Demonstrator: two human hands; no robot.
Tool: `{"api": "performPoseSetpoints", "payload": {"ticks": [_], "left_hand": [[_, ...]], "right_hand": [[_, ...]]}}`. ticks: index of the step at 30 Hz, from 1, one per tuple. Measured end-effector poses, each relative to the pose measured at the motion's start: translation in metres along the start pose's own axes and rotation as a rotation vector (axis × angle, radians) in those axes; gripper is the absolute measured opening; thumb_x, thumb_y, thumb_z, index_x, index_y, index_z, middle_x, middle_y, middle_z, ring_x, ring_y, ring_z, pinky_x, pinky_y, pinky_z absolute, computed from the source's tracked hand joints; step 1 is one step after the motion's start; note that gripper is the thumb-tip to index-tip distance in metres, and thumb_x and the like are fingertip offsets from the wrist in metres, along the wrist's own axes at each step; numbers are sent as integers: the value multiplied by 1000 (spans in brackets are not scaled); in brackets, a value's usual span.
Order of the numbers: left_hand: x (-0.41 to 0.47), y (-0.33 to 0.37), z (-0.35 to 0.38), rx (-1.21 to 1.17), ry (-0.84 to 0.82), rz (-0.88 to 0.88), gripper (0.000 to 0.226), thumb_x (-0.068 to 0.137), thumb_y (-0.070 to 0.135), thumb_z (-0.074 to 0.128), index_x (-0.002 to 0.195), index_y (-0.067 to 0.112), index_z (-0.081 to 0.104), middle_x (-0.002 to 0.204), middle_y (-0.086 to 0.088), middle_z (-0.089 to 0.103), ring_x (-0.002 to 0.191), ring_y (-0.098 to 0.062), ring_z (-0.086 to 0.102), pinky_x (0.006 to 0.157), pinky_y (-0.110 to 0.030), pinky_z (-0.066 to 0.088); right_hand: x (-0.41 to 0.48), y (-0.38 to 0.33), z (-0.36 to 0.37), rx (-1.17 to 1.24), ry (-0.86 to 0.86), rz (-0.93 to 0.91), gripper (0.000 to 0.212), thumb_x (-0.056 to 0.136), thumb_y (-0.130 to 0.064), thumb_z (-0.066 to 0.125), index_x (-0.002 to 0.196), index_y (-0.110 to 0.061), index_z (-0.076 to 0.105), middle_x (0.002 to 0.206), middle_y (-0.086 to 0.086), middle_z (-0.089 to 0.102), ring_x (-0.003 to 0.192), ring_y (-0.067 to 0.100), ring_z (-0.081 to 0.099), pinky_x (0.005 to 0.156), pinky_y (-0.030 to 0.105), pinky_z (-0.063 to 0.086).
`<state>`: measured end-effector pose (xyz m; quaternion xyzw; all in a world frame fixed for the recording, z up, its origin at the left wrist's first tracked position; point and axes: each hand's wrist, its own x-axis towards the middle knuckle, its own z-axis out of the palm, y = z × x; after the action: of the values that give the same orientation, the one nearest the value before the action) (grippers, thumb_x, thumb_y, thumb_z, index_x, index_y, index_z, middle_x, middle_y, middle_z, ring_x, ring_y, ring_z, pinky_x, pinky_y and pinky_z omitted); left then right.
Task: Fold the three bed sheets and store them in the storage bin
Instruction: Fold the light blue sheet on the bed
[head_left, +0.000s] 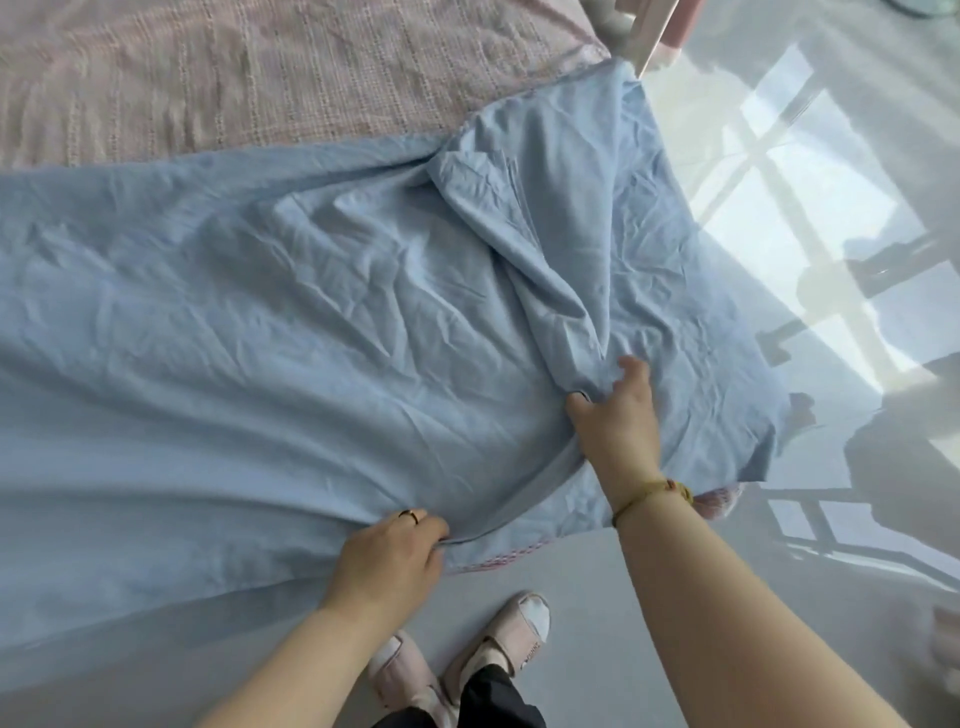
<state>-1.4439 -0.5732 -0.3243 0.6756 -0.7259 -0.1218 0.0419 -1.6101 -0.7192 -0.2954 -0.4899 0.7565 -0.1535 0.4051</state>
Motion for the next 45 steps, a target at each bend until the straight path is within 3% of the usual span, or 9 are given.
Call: {"api": "performPoseSetpoints", "payload": {"ticks": [4, 8, 12, 16, 18, 24, 32, 37, 45], "left_hand": [[6, -1, -2, 2, -63, -25, 24, 55, 30, 32, 47, 26, 54, 43, 11, 51, 37, -6, 53, 30, -19, 27], [2, 1, -10, -106, -71, 7, 19, 53, 31, 34, 52, 25, 51, 43, 12, 50, 36, -8, 52, 31, -17, 17], [6, 5, -10, -113, -176, 17, 9, 57, 31, 46, 64, 26, 50, 54, 17, 55, 47, -2, 57, 42, -6, 1], [32, 11, -11, -53, -313, -28, 18, 80, 33, 48, 83, 25, 64, 80, 11, 66, 78, -6, 66, 55, -21, 43], [38, 13, -13, -150, -137, 26, 24, 68, 36, 44, 66, 26, 65, 59, 12, 63, 56, -6, 62, 44, -19, 41], [68, 28, -13, -107, 46, -5, 53, 70, 43, 40, 114, 14, 50, 109, -15, 67, 91, -28, 68, 71, -33, 55], [123, 76, 4, -85, -15, -186, 63, 69, 48, 38, 121, 12, 44, 110, -22, 66, 100, -34, 61, 67, -42, 55], [171, 131, 9, -95, -13, -153, 61, 77, 53, 35, 124, 13, 42, 117, -20, 62, 105, -26, 51, 75, -37, 53], [222, 184, 53, 202, -159, 180, 76, 60, 70, 30, 128, 37, 38, 136, -6, 37, 143, -17, -13, 106, -39, 5]], "right_hand": [[27, -19, -15, -393, -82, -167, 13, 89, -16, 47, 96, -6, 47, 106, 17, 58, 89, 34, 55, 64, 30, 35], [13, 2, -41, 15, 171, -359, 35, 88, -13, 49, 58, -17, 32, 55, 0, 38, 54, 9, 40, 49, 24, 24], [-8, 60, -36, 414, 270, 172, 33, 91, -7, 41, 60, -14, 31, 58, 1, 26, 51, 8, 28, 50, 19, 23], [1, 73, -32, 630, 112, 374, 25, 87, -2, 42, 66, -13, 35, 67, 1, 30, 60, 14, 27, 56, 27, 25], [6, 59, -41, 596, 118, 291, 20, 82, -8, 50, 67, -15, 38, 71, 2, 36, 63, 14, 32, 58, 25, 27], [41, 19, -69, 387, -233, 182, 29, 85, -25, 63, 109, -11, 56, 101, 8, 62, 88, 24, 60, 77, 36, 52], [113, -3, -93, -209, -184, -136, 33, 87, -9, 45, 56, -13, 34, 64, 5, 44, 70, 23, 41, 56, 25, 27], [111, 57, -147, 446, 119, 15, 12, 69, -13, 39, 58, -9, 34, 56, -3, 30, 53, 7, 25, 42, 17, 22], [142, 143, -150, 1105, -75, 745, 16, 90, -8, 50, 75, -14, 47, 70, 4, 46, 59, 17, 42, 48, 22, 40]]}}
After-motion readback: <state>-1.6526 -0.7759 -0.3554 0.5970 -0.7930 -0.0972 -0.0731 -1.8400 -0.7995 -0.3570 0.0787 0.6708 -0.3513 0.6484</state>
